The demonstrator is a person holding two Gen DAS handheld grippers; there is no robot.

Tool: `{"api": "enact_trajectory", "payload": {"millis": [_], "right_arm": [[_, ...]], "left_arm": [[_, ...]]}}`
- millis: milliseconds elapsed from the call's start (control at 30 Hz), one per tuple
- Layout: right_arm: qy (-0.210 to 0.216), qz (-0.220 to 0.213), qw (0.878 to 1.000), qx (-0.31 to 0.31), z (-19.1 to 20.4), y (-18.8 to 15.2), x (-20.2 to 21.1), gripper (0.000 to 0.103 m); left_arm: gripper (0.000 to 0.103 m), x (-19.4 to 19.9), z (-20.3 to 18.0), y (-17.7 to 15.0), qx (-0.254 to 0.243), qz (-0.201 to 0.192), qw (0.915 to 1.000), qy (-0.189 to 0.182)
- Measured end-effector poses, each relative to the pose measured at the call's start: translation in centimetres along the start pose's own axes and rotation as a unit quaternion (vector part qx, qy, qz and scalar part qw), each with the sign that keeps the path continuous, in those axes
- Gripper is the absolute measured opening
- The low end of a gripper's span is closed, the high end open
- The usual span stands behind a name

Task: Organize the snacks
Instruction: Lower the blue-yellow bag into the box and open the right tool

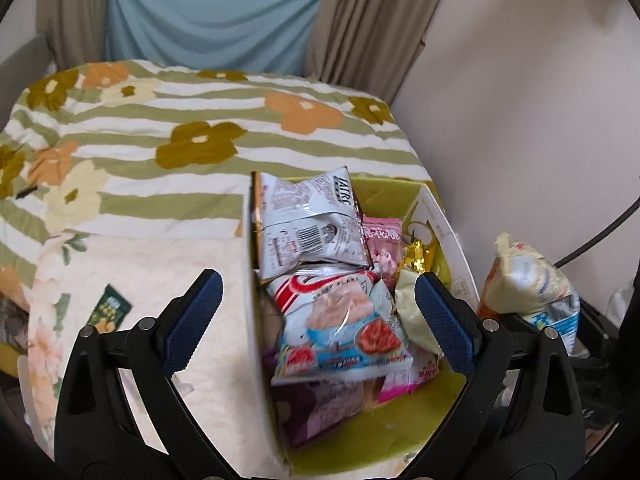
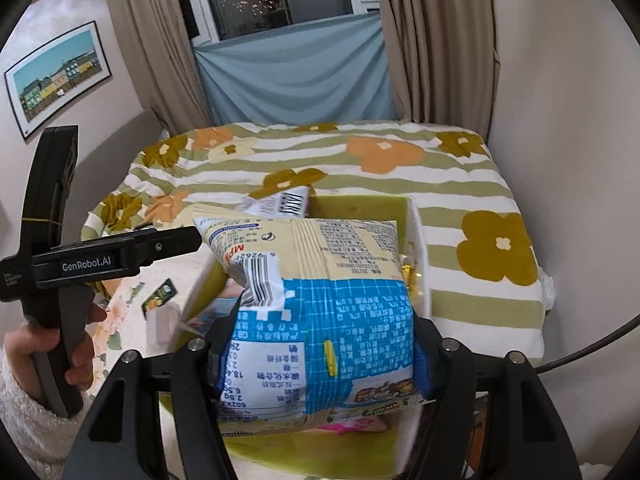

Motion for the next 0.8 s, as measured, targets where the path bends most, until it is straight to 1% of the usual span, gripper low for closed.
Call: {"api": "enact_trajectory", "payload": {"millis": [100, 167, 200, 233, 433, 533, 700, 800], "right_arm": [[-0.006, -0.013, 1.000, 0.003, 0.7, -0.6, -0.6, 0.065], [-0.008, -0.020, 1.000, 0.005, 0.9, -1.0, -1.1, 0.077], [-0.007, -0.020, 1.000, 0.007, 1.0, -1.4, -1.3, 0.088], [-0.006, -0.020, 1.000, 0.008, 1.1, -1.8, -1.4, 0.094], [-0.001, -0.028, 1.000, 0.010, 1.2, -3.8, -0.2, 0.094], [-0.006, -0.033, 0.999, 0.006, 1.1, -4.3, 0.5, 0.094], [-0.011, -0.046, 0.999, 0.026, 2.1, -4.1, 1.7, 0.094], [-0.011, -0.043, 0.998, 0.035, 3.0, -3.8, 2.0, 0.094]], "left_arm": [[0.096, 1.4, 1.0, -0.6, 0.014, -0.011, 0.9998, 0.001], [0.096, 1.9, 1.5, -1.2, 0.020, -0.013, 0.9997, 0.006], [0.096, 2.1, 1.7, -1.6, 0.023, -0.013, 0.9996, 0.007], [0.096, 2.4, 2.0, -2.2, 0.026, -0.013, 0.9995, 0.009], [0.096, 3.2, 3.1, -5.2, 0.034, 0.000, 0.9993, 0.016], [0.096, 3.5, 3.4, -6.0, 0.035, 0.005, 0.9992, 0.019], [0.096, 5.1, 4.6, -6.8, 0.040, -0.004, 0.9988, 0.028], [0.096, 6.3, 5.6, -6.9, 0.044, -0.012, 0.9982, 0.040]]}}
Point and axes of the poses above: each gripper's, at about its wrist camera, not at the fingertips, and x roughly against the way its jaws point, z to its left, y to its top, the point moved 8 cm from there along -x, roughly the way its jaws point, and after that the axes turned 11 degrees about y, right-handed, at the moved point
